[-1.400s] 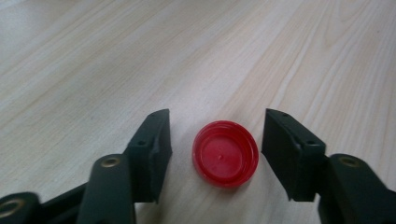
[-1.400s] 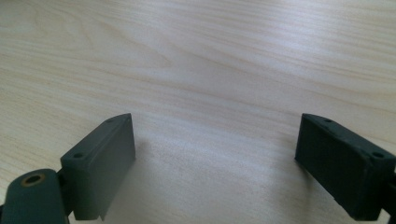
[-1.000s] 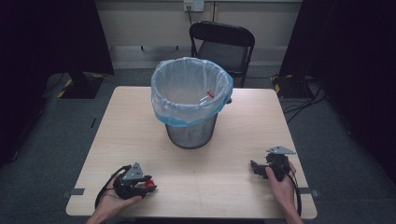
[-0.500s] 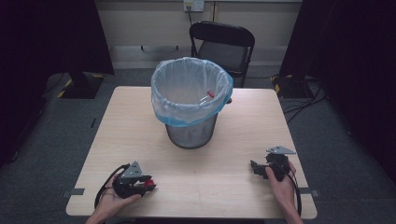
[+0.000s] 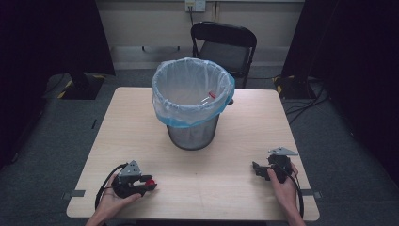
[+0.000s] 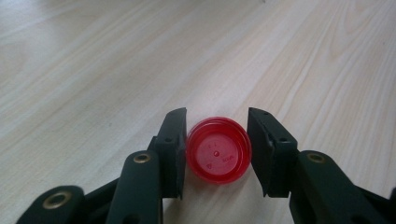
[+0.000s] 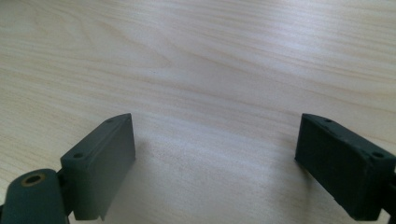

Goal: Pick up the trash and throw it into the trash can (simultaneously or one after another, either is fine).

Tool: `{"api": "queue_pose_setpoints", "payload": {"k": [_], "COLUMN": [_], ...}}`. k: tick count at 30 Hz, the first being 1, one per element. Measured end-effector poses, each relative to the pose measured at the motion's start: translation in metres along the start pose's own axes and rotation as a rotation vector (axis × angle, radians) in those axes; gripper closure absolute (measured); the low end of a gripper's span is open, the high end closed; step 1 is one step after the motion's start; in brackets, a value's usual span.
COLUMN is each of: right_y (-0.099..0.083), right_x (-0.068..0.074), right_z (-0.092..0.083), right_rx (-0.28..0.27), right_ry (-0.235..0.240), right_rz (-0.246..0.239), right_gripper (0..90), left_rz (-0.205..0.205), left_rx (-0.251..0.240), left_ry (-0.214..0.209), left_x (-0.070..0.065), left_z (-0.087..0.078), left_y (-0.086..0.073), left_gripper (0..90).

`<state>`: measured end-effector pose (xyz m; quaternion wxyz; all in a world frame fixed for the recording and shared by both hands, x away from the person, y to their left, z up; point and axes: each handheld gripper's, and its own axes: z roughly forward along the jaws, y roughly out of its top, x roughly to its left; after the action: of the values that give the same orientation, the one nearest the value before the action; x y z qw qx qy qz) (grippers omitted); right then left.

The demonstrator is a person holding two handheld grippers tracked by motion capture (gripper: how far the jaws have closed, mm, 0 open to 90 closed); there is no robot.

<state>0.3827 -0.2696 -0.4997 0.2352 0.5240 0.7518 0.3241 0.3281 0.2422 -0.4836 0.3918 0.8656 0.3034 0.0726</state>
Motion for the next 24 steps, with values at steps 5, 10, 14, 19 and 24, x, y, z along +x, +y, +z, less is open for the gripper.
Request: {"api": "queue_pose_setpoints", "payload": {"k": [5, 10, 14, 19, 24], "right_y": [0.0, 0.0, 0.0, 0.0, 0.0], "right_x": [0.0, 0.0, 0.0, 0.0, 0.0], "right_z": [0.0, 0.0, 0.0, 0.0, 0.0], "right_rx": [0.0, 0.0, 0.0, 0.0, 0.0], "right_ry": [0.0, 0.0, 0.0, 0.0, 0.0], "right_rz": [0.0, 0.0, 0.0, 0.0, 0.0], "right_gripper": [11.0, 11.0, 11.0, 11.0, 11.0], "left_rz": [-0.029, -0.014, -0.015, -0.041, -0.062], "left_rx": [-0.049, -0.057, -0.074, -0.114, -0.15], "left_ry": [-0.022, -0.028, -0.025, -0.021, -0.005], "left_x": [0.001, -0.001, 0.0, 0.003, 0.007], "left_z": [-0.003, -0.004, -0.008, -0.015, -0.022], "left_y": [0.003, 0.006, 0.009, 0.009, 0.011], "left_gripper": [59.2, 59.2, 59.2, 59.2, 59.3]}}
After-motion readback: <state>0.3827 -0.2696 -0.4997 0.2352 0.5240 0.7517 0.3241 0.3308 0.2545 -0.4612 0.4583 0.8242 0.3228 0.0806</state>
